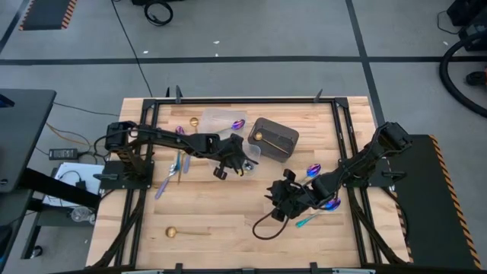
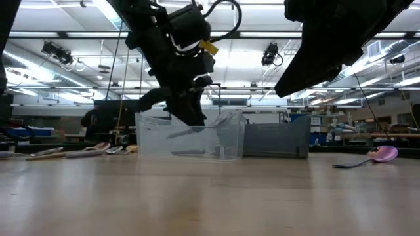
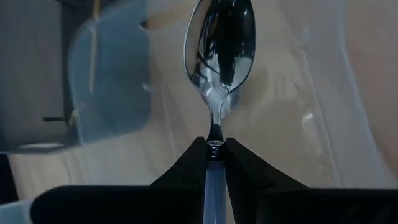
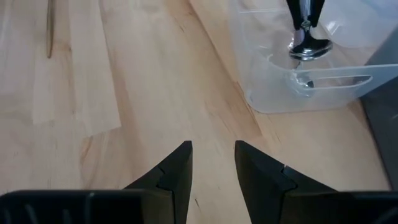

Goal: Sort silverware by color (type)
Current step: Put the purple spoon into the bottom transparent bin

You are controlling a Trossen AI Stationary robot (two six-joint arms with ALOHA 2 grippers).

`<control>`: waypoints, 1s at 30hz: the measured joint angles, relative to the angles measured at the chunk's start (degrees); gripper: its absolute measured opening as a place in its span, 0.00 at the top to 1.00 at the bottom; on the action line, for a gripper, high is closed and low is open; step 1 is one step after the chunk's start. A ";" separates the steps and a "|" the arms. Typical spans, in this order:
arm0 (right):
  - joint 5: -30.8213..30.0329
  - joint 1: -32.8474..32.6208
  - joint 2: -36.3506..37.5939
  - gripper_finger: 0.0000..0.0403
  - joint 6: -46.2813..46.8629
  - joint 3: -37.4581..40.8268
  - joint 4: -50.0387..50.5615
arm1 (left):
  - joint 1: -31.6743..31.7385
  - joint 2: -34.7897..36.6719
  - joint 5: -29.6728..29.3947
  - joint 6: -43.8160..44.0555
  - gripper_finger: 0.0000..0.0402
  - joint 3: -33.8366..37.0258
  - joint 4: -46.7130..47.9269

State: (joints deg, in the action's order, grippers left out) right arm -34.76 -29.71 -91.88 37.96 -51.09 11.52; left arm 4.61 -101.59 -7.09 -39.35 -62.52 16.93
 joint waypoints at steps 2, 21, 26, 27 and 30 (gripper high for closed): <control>0.00 0.00 0.00 0.68 0.02 0.00 0.07 | 0.36 -0.02 0.05 -1.41 0.88 0.22 0.22; -0.14 0.02 0.00 0.68 1.00 0.00 -0.92 | 1.74 -3.82 2.68 -11.44 0.88 0.16 -0.66; -0.15 0.02 0.00 0.68 0.36 0.00 -0.98 | 1.51 -4.28 2.62 -11.31 0.87 0.13 -0.61; -0.14 0.02 0.00 0.68 0.02 0.00 -1.00 | 1.46 -4.28 2.62 -11.11 0.86 0.13 -0.57; -0.15 0.02 0.00 0.68 -0.20 0.00 -1.02 | 1.50 -4.28 2.32 -10.46 0.84 0.13 -0.62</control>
State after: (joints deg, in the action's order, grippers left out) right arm -34.91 -29.69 -91.88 37.76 -51.09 10.50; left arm 6.11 -105.86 -4.78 -49.82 -62.39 16.31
